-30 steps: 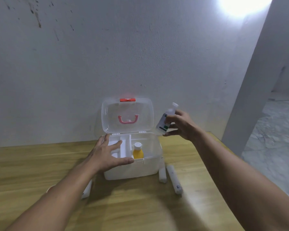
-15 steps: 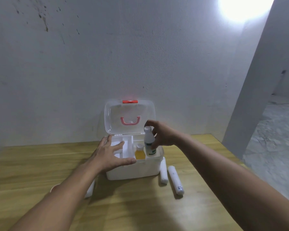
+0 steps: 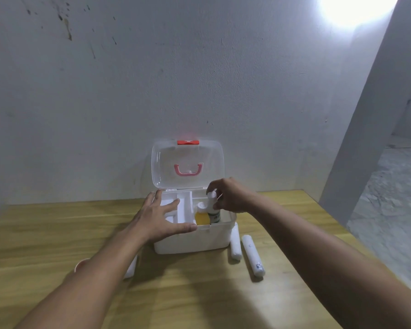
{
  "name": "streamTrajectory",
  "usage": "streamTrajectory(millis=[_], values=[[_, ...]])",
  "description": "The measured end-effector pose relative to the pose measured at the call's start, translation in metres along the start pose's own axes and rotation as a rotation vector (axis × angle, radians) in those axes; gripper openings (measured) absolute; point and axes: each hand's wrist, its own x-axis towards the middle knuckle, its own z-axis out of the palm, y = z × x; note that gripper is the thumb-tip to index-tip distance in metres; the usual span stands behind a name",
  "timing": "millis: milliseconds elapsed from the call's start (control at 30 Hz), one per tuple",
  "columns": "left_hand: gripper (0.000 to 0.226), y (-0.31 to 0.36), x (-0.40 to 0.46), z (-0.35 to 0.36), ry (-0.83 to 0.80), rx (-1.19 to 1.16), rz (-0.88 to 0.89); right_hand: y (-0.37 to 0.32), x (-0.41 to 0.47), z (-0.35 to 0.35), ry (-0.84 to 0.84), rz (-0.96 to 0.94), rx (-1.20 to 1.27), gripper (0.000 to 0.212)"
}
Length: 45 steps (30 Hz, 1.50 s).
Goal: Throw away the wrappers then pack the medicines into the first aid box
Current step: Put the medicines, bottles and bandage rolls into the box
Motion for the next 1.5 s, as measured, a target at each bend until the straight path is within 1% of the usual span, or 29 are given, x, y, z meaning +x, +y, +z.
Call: streamTrajectory(millis=[133,267,367,533,667,700,767,800,833,867,900,933,967,1000,1033,1100,1200,1300,1333,1400,1500], values=[[0.128,0.001,-0.001,-0.001,-0.01,0.021,0.0,0.003,-0.001,-0.002,0.026,-0.02,-0.005,0.042],[0.127,0.003,-0.002,-0.002,-0.015,0.013,-0.001,0.006,-0.001,-0.003,0.016,-0.015,-0.019,0.044],[0.123,0.003,-0.003,-0.003,-0.018,0.004,0.0,0.005,-0.002,-0.004,0.01,-0.027,-0.015,0.049],[0.113,0.007,-0.005,-0.005,-0.026,0.023,-0.001,0.007,-0.002,-0.001,0.063,-0.046,-0.048,0.043],[0.121,0.005,-0.005,-0.005,-0.026,0.019,-0.004,0.007,-0.005,-0.004,0.085,-0.052,-0.05,0.05],[0.122,0.005,-0.005,-0.004,-0.026,0.016,-0.005,0.009,-0.006,-0.006,0.106,-0.045,-0.031,0.05],[0.121,0.004,-0.004,-0.005,-0.026,0.009,-0.005,0.013,-0.009,-0.011,0.227,0.016,0.004,0.043],[0.121,0.004,-0.004,-0.005,-0.027,0.004,-0.006,0.017,-0.012,-0.014,0.294,0.078,0.015,0.039],[0.121,0.004,-0.004,-0.005,-0.027,0.001,-0.005,0.021,-0.015,-0.018,0.318,0.159,0.015,0.037],[0.121,0.004,-0.004,-0.004,-0.026,0.001,-0.003,0.024,-0.019,-0.021,0.261,0.254,0.021,0.033],[0.122,0.003,-0.003,-0.004,-0.026,0.0,-0.001,0.028,-0.025,-0.022,0.115,0.352,0.036,0.028],[0.121,0.003,-0.003,-0.004,-0.026,0.0,0.0,0.029,-0.031,-0.022,-0.081,0.44,0.055,0.027],[0.121,0.003,-0.002,-0.003,-0.028,0.0,0.0,0.03,-0.037,-0.019,-0.272,0.507,0.057,0.031],[0.12,0.003,-0.002,-0.003,-0.028,0.001,0.0,0.032,-0.042,-0.014,-0.423,0.552,0.05,0.037],[0.12,0.002,-0.002,-0.003,-0.028,0.003,0.0,0.034,-0.044,-0.007,-0.511,0.578,0.045,0.04],[0.121,0.0,0.0,-0.002,-0.022,0.008,0.003,0.041,-0.045,0.008,-0.556,0.603,0.053,0.04],[0.121,-0.001,0.001,0.0,-0.002,-0.01,0.005,0.05,-0.043,0.016,-0.477,0.627,0.104,0.04],[0.12,-0.002,0.001,0.0,-0.01,-0.014,0.001,0.052,-0.041,0.013,-0.36,0.609,0.246,0.06],[0.12,-0.001,0.001,0.0,-0.011,-0.014,0.001,0.051,-0.041,0.011,-0.36,0.599,0.295,0.068],[0.122,0.0,0.001,-0.001,-0.009,-0.016,-0.001,0.051,-0.04,0.011,-0.409,0.58,0.355,0.078],[0.124,0.001,0.0,-0.002,-0.006,-0.008,0.0,0.05,-0.039,0.012,-0.49,0.552,0.35,0.085]])
